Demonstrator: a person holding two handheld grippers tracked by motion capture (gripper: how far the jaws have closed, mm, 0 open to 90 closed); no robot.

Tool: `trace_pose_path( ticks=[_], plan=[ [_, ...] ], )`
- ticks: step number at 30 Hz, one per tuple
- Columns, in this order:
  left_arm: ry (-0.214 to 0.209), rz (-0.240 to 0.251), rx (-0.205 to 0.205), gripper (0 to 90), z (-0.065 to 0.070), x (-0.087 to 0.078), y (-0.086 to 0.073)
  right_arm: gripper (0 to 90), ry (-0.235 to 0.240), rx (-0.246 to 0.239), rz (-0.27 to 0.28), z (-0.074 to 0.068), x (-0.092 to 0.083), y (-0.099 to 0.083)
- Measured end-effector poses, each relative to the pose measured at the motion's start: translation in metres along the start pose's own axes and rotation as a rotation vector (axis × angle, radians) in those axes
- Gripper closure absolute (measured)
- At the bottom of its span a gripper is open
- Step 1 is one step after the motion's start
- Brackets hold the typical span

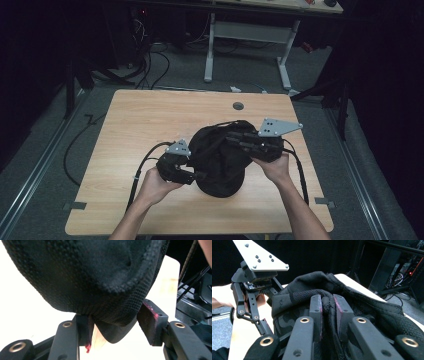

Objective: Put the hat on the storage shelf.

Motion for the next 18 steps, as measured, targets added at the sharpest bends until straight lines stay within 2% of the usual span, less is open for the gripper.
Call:
trace_pose_path(
  ticks=[5,9,10,15,18],
  plan=[
    [0.005,0.011,0.003,43.8,-0.002,0.002,0.001,79.2,0.031,-0.006,0.014,-0.002,0.000,0.000],
    [0.039,0.012,0.028,43.6,-0.007,0.005,-0.001,79.3,0.046,-0.010,0.009,-0.003,0.001,0.000],
    [0.037,0.010,0.027,43.4,-0.007,0.006,-0.001,79.3,0.050,-0.011,0.008,-0.004,0.001,-0.001],
    [-0.016,0.000,0.017,47.5,0.004,0.003,-0.003,79.2,0.041,-0.016,0.014,-0.002,0.000,0.000],
    [-0.049,0.029,0.003,48.5,0.010,-0.002,0.002,79.2,0.033,-0.021,0.024,0.000,-0.003,0.001]
  ],
)
Point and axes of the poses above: each handheld gripper's, and its own axes: x roughly forward along the jaws, y roughly out of its top, z roughly to its right, the point moved 8 cm from there along x, roughly forward along the jaws, and after that the axes turned 7 degrees about x, right-handed, at the moved point
